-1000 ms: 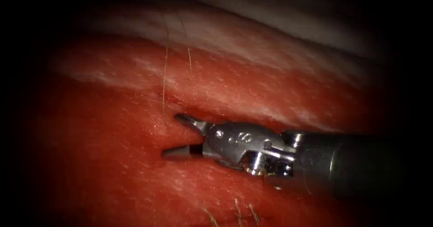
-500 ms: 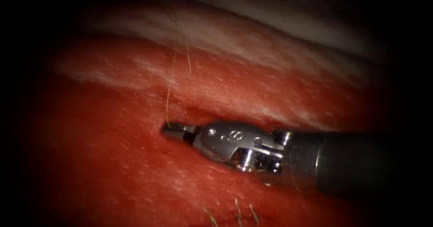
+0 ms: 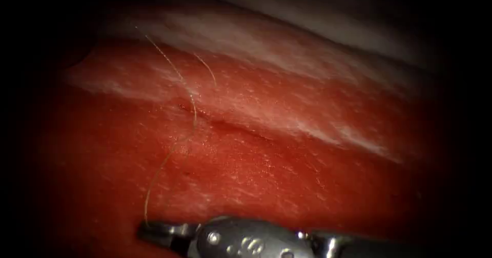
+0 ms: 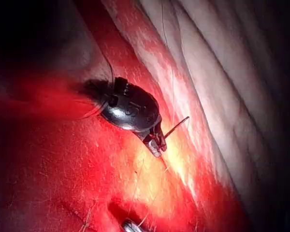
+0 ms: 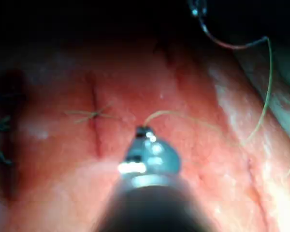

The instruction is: Wound Closure

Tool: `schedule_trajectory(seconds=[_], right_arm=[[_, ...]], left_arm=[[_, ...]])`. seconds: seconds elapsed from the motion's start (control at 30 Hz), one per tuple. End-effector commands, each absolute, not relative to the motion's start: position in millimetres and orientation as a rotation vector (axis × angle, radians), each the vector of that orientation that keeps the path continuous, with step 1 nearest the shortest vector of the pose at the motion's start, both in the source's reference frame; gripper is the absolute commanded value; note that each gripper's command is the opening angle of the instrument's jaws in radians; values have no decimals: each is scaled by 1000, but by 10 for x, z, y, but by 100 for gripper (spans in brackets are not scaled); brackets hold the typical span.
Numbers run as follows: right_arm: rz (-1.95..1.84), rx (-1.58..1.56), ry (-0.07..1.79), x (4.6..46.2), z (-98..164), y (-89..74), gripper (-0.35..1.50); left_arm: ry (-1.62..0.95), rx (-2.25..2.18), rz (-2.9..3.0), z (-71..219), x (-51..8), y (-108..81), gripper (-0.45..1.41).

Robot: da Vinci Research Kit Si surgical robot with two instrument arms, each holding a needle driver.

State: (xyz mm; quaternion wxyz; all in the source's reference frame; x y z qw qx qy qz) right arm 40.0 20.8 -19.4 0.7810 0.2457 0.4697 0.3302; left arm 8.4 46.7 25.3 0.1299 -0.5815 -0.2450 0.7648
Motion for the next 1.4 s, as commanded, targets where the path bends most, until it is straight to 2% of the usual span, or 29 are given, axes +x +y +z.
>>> schedule_trajectory(seconds=[0.03, 0.1, 0.17, 0.2, 0.37, 0.5, 0.73, 0.8, 1.07, 1.23, 1.4], right_arm=[[707, 533, 1030, 412, -196, 207, -35], [687, 518, 1047, 412, -196, 209, -35], [673, 471, 1053, 409, -192, 213, 19], [670, 419, 1052, 403, -184, 220, 64], [645, 390, 1079, 379, -161, 236, 91], [641, 326, 1088, 355, -145, 253, 91], [683, 235, 1057, 335, -112, 275, 91], [696, 211, 1048, 334, -92, 284, 78], [676, 198, 1058, 361, -43, 286, 71], [667, 219, 1068, 387, -38, 287, 44], [663, 223, 1061, 401, -30, 287, 42]], left_arm=[[-719, -1682, 2225, 259, 79, 463, -35], [-723, -1678, 2231, 259, 80, 462, -35], [-727, -1677, 2235, 259, 83, 462, -35], [-734, -1677, 2238, 259, 87, 463, -35], [-716, -1625, 2233, 254, 118, 457, -35], [-659, -1556, 2251, 249, 155, 458, -35], [-604, -1461, 2255, 241, 178, 482, -35], [-605, -1460, 2260, 243, 174, 482, -35], [-605, -1474, 2265, 262, 166, 480, -35], [-597, -1475, 2271, 273, 167, 480, -35], [-596, -1474, 2271, 273, 166, 480, -35]])
